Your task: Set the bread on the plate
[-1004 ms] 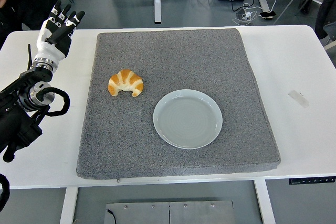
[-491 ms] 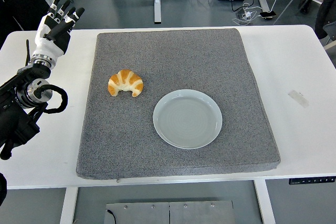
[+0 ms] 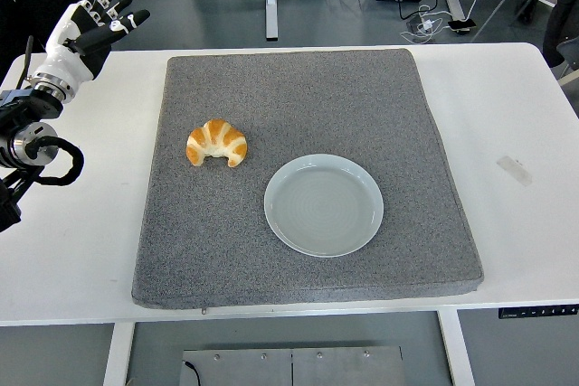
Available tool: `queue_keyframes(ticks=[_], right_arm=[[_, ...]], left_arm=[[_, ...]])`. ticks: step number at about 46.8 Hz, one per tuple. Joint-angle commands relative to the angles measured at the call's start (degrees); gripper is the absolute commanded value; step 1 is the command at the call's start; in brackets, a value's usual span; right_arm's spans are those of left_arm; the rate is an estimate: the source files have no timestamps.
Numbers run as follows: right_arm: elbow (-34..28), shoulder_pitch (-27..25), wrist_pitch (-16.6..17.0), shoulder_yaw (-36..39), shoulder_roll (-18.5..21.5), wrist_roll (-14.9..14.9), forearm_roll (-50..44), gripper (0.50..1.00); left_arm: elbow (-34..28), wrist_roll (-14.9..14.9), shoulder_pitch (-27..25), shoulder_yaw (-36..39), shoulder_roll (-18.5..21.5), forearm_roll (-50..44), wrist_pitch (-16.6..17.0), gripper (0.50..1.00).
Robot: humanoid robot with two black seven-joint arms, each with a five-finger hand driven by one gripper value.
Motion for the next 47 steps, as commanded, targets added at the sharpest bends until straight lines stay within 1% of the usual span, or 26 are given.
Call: queue_keyframes(ticks=[1,4,9,14,19,23,26,29,35,41,47], right_arm=[[0.0,0.0,0.0,0.0,0.0,0.0,0.1,1.000],[0.0,0.0,0.0,0.0,0.0,-0.1,0.1,1.000],[0.0,0.0,-0.1,0.0,0.0,0.0,0.0,1.000],[0.0,0.0,0.0,0.0,0.0,0.0,0.1,1.000],[0.0,0.0,0.0,0.0,0.0,0.0,0.1,1.000],[0.0,0.0,0.0,0.0,0.0,0.0,0.1,1.000],[0.0,0.0,-0.1,0.0,0.0,0.0,0.0,1.000],[0.0,0.0,0.0,0.0,0.0,0.0,0.0,1.000],[0.0,0.0,-0.1,0.0,0.0,0.0,0.1,1.000],[0.0,0.0,0.0,0.0,0.0,0.0,0.1,1.000],[0.0,0.0,0.0,0.0,0.0,0.0,0.1,1.000]], left_arm=[[-3.2,0.2,-1.2,2.8,3.2,-0.1,0.2,0.974],[-4.3,0.5,-2.5,5.4,4.7,-0.1,0.1,0.972],[-4.4,2.7,-4.9,9.8,5.0,0.9,0.1,0.972],[-4.4,5.2,-7.0,12.5,5.2,6.3,0.4,0.972],[-4.7,7.6,-7.7,13.4,5.2,11.7,2.0,0.972],[-7.9,8.5,-7.7,14.0,5.9,15.0,3.7,0.972],[-12.2,8.8,-7.8,14.7,8.0,18.4,4.4,0.972],[-17.2,9.2,-8.0,16.1,9.6,22.5,6.7,0.971],[-23.6,11.2,-8.2,18.6,10.1,30.0,13.2,0.972],[-27.3,12.9,-8.9,21.6,10.0,34.8,16.7,0.972],[-28.3,12.9,-9.9,25.9,10.0,37.4,23.6,0.974]])
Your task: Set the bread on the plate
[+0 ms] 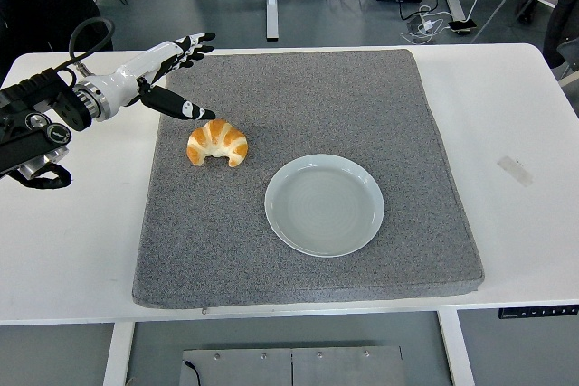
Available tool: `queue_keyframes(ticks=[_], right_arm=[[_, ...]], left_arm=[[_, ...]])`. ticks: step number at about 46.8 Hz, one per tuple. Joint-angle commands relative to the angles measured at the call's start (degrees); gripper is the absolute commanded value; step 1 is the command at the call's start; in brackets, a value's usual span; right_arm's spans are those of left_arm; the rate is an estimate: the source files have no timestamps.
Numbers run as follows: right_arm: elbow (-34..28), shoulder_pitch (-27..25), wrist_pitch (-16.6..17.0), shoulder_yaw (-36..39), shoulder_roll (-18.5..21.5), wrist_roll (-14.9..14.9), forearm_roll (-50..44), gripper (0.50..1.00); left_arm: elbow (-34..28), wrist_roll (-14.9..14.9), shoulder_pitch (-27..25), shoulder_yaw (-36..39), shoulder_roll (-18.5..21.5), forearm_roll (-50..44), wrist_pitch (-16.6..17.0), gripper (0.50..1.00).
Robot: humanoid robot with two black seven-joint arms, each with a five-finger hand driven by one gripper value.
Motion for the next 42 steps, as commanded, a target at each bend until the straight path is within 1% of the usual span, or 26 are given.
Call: queue_keyframes(ticks=[1,7,13,18,24,30,34,42], right_arm=[[0.0,0.0,0.0,0.0,0.0,0.0,0.0,1.000],[0.0,0.0,0.0,0.0,0.0,0.0,0.0,1.000],[0.0,0.0,0.0,0.0,0.0,0.0,0.0,1.000],[0.0,0.0,0.0,0.0,0.0,0.0,0.0,1.000],[0.0,0.0,0.0,0.0,0.0,0.0,0.0,1.000],[0.0,0.0,0.0,0.0,0.0,0.0,0.0,1.000],[0.0,0.0,0.0,0.0,0.0,0.0,0.0,1.000],[0.0,0.0,0.0,0.0,0.0,0.0,0.0,1.000]], left_arm=[[-0.4,-0.2,-0.3,2.2,0.0,0.9,3.2,0.974],[-1.2,-0.2,-1.6,5.7,0.0,3.8,3.6,0.974],[-1.8,-0.2,-1.7,6.8,-0.3,5.6,3.9,0.974],[-2.2,-0.2,-1.9,8.3,-0.4,10.2,4.7,0.974],[-2.2,-0.2,-1.7,9.4,-0.5,14.2,8.7,0.974],[-2.2,-0.2,-2.0,12.4,-0.5,16.8,13.8,0.974],[-2.1,-0.1,-2.1,13.6,-0.7,17.7,15.0,0.974],[-0.4,-0.1,-1.9,14.3,-2.7,17.7,15.3,0.974]])
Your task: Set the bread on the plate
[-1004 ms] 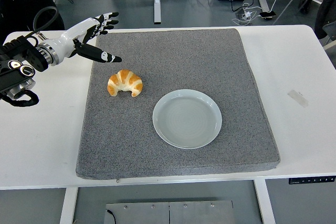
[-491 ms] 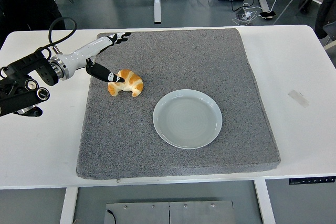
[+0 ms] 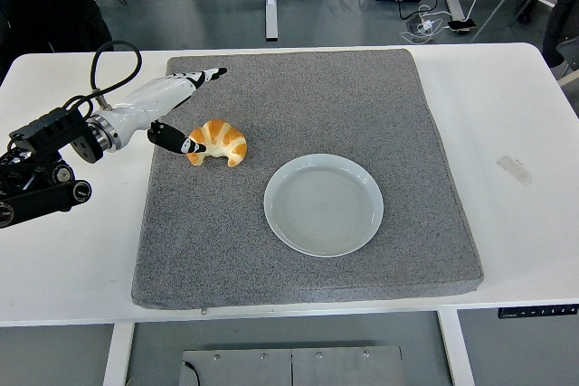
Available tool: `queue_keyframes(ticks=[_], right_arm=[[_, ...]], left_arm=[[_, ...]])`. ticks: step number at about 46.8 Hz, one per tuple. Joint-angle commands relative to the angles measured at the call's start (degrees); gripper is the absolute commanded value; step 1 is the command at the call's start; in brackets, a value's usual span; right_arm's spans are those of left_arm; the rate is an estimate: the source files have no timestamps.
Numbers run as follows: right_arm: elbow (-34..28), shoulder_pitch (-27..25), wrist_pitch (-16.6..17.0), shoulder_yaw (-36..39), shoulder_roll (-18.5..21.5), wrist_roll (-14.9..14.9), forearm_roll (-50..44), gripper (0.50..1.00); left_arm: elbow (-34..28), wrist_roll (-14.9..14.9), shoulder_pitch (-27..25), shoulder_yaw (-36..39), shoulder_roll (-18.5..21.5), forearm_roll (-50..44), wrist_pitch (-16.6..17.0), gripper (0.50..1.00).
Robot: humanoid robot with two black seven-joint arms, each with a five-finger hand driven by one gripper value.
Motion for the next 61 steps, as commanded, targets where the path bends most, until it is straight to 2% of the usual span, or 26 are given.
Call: queue_keyframes(ticks=[1,9,19,28,43,61], right_arm=[[0.0,0.0,0.0,0.0,0.0,0.0,0.1,1.000],[0.0,0.0,0.0,0.0,0.0,0.0,0.0,1.000],[0.0,0.0,0.0,0.0,0.0,-0.1,0.0,1.000],[0.0,0.0,-0.1,0.0,0.0,-0.1,0.1,1.000],[0.0,0.0,0.0,0.0,0.0,0.0,0.1,1.000],[0.0,-0.1,-0.1,0.0,0.0,0.0,0.0,1.000]], left_arm=[[1.1,0.1,0.1,0.6,-1.0,-0.1,0.0,0.974],[5.7,0.3,0.6,1.9,-4.4,-0.1,0.0,0.974],[7.8,0.4,0.5,2.6,-4.9,-0.1,0.0,0.974],[12.0,0.4,1.0,3.5,-7.9,-0.1,0.0,0.974],[12.1,0.4,1.6,3.6,-10.4,-0.1,-0.1,0.974],[12.7,0.4,1.7,3.8,-10.7,-0.3,-0.6,0.972]])
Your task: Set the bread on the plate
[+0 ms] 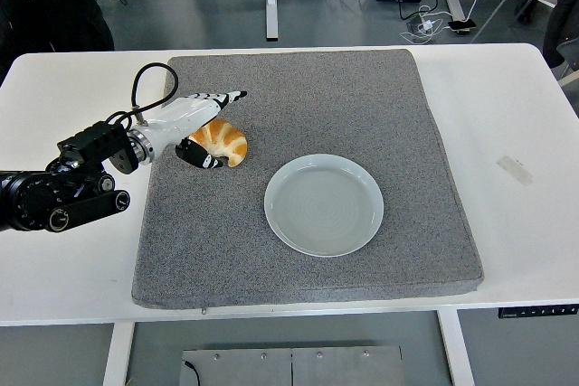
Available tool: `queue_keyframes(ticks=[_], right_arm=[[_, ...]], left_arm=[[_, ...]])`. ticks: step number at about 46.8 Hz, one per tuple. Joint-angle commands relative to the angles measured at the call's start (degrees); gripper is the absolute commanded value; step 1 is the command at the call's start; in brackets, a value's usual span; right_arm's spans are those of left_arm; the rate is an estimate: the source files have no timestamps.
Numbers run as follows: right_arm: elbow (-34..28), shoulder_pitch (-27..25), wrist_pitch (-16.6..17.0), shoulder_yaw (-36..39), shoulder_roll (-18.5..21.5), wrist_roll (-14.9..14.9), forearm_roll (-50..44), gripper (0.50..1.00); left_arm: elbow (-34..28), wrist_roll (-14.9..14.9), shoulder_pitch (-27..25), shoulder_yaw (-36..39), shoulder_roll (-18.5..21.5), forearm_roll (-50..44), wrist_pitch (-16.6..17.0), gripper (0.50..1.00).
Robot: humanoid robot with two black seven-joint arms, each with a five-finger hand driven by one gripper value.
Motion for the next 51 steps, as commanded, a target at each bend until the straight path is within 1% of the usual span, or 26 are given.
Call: queue_keyframes(ticks=[1,13,19,26,30,46,51], right_arm=[[0.0,0.0,0.0,0.0,0.0,0.0,0.0,1.000],[0.0,0.0,0.0,0.0,0.0,0.0,-0.1,1.000],[0.0,0.0,-0.1,0.0,0.0,0.0,0.0,1.000],[0.0,0.0,0.0,0.0,0.0,0.0,-0.1,1.000],[0.0,0.0,0.0,0.0,0.0,0.0,0.0,1.000],[0.0,0.0,-0.1,0.0,0.0,0.0,-0.1,1.000],[0.0,0.0,0.0,0.0,0.0,0.0,-0.1,1.000]], left_arm=[[0.4,0.0,0.1,0.1,-0.1,0.0,0.0,0.972],[3.9,-0.1,1.1,1.6,-1.7,0.3,0.5,0.958],[4.2,-0.3,1.1,1.5,-2.2,0.3,0.6,0.933],[4.2,-0.4,1.2,1.5,-2.7,0.3,0.6,0.881],[4.2,-0.4,1.2,1.4,-2.7,0.3,0.6,0.860],[4.2,-0.5,0.9,1.2,-2.5,0.3,0.3,0.818],[4.2,-0.5,0.9,1.2,-2.5,0.3,-0.1,0.816]])
